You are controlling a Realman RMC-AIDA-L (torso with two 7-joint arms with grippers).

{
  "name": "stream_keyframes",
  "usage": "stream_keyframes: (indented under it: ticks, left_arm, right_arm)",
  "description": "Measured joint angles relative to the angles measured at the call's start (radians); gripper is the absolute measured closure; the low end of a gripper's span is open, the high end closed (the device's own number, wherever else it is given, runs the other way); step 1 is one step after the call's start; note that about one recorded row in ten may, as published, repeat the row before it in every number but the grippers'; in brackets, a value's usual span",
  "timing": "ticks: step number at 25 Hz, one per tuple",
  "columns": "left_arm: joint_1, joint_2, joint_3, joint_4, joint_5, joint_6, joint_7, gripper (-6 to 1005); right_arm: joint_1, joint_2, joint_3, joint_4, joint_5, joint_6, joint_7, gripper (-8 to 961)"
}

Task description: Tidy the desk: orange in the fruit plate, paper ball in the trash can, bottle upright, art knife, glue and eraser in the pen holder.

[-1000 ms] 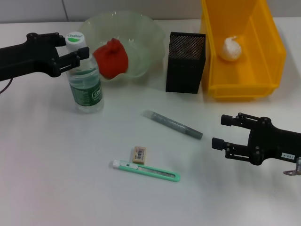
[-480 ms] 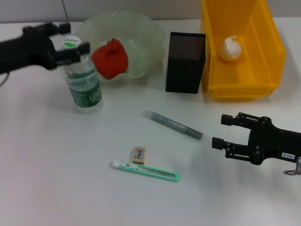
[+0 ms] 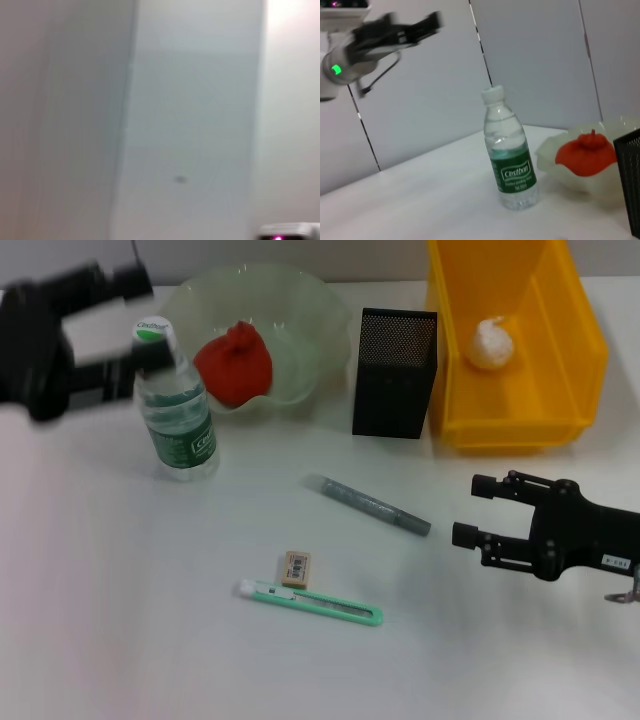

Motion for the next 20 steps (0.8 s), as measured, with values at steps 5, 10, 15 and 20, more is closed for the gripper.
stream_keyframes:
  ticks: [5,10,15,20]
  left_arm:
    - [0.073,-0.013,0.077,-0.038,0.018,0.055,0.075,217]
    - [0.092,-0.012,0.107,-0.138,0.067,0.019,0.189,218]
    - [0.094,-0.01,0.102,-0.247,0.19,-0.071,0.328,219]
    - [0.098,-0.018,0.106,-0.277,0.251,-0.151,0.395,219]
  right_arm:
    - [0.012,-0.002,0.017,-0.002,0.001,-0.021,0.021,199]
    - [0.032,-0.012,0.019,-0.007,0.001,-0.039,0.059,199]
    - [0.068,-0.029,0.008,-0.069,-0.009,-0.095,0.177,199]
    - [0.119,-0.03,0.005,-0.189,-0.086,-0.161,0.324,200]
